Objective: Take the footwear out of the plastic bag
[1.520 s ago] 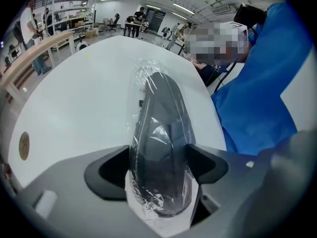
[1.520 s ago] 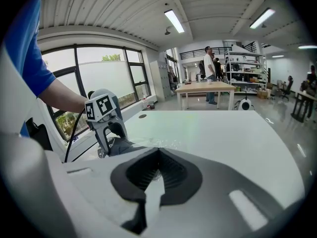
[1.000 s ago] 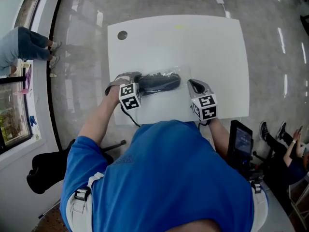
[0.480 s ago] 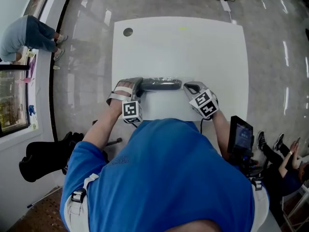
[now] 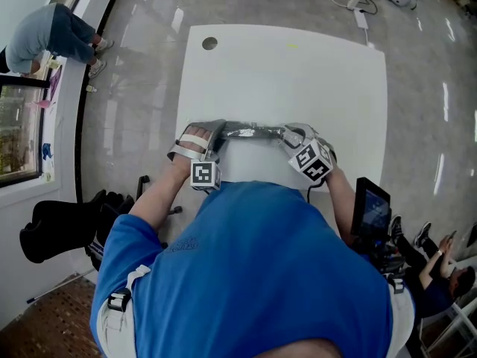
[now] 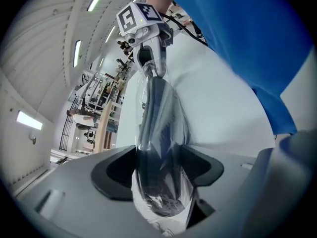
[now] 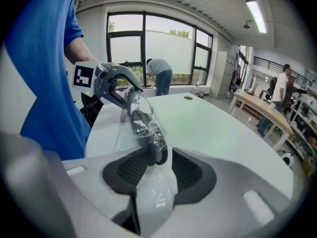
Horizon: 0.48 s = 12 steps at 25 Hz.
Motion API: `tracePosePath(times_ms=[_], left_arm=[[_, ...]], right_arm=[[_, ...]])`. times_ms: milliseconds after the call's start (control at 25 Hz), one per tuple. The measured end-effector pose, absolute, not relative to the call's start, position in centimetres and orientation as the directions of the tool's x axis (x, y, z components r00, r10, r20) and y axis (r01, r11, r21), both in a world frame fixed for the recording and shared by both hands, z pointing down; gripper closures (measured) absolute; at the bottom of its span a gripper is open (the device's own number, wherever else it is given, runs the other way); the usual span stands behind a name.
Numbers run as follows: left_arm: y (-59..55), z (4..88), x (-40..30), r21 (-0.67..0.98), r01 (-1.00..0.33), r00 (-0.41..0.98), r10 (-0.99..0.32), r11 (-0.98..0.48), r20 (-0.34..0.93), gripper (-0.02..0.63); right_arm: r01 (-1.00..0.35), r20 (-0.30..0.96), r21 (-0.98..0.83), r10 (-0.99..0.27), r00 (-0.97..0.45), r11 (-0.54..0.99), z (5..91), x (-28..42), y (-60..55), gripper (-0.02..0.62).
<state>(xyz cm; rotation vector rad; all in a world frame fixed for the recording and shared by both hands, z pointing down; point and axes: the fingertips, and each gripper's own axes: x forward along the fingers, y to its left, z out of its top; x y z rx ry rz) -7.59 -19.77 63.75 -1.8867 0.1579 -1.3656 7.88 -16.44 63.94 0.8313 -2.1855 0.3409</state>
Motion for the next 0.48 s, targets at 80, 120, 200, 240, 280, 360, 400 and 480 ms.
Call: tracePosePath(times_ms=[80, 120, 200, 240, 280, 360, 400, 480], left_arm=[[-19.6, 63.8, -7.5, -0.653, 0.324, 0.418, -0.516, -0.685, 0.748, 0.307], [-19.6, 63.8, -7.5, -0.658, 0.321, 0.423, -0.518, -0.681, 0.743, 0.307], [-19.7, 63.5, -7.6, -0.67, 0.322, 0.432, -0.526, -0.669, 0.733, 0.307], [-19.7, 63.4, -7.6, -0.676, 0.325, 0.436, -0.53, -0.661, 0.727, 0.307], [-19.7, 63.4, -7.6, -0.681, 0.328, 0.44, -0.532, -0.655, 0.724, 0.307], [-19.5, 63.4, -7.6, -0.683, 0.336, 0.446, -0.529, -0.649, 0.722, 0.307], [-19.5, 63.5, -7.7, -0.683, 0.34, 0.448, -0.528, -0.646, 0.722, 0.307], [-19.5, 63.4, -7.8, -0.686, 0.346, 0.451, -0.527, -0.64, 0.72, 0.307]], right_arm=[[-0.658, 0.741, 0.011, -0.449, -0.5, 0.753, 64.3, 8.1, -16.3, 0.446], [-0.653, 0.741, 0.008, -0.443, -0.504, 0.757, 64.4, 8.0, -16.2, 0.446], [-0.644, 0.738, 0.01, -0.44, -0.512, 0.765, 64.4, 7.7, -16.2, 0.444], [-0.644, 0.734, 0.013, -0.444, -0.514, 0.765, 64.4, 7.6, -16.3, 0.443], [-0.643, 0.73, 0.014, -0.447, -0.517, 0.766, 64.3, 7.6, -16.4, 0.442], [-0.629, 0.725, 0.011, -0.439, -0.53, 0.777, 64.3, 7.2, -16.4, 0.442], [-0.614, 0.724, 0.009, -0.429, -0.54, 0.789, 64.3, 6.9, -16.3, 0.442], [-0.579, 0.728, 0.011, -0.403, -0.554, 0.815, 64.3, 6.4, -16.0, 0.442]])
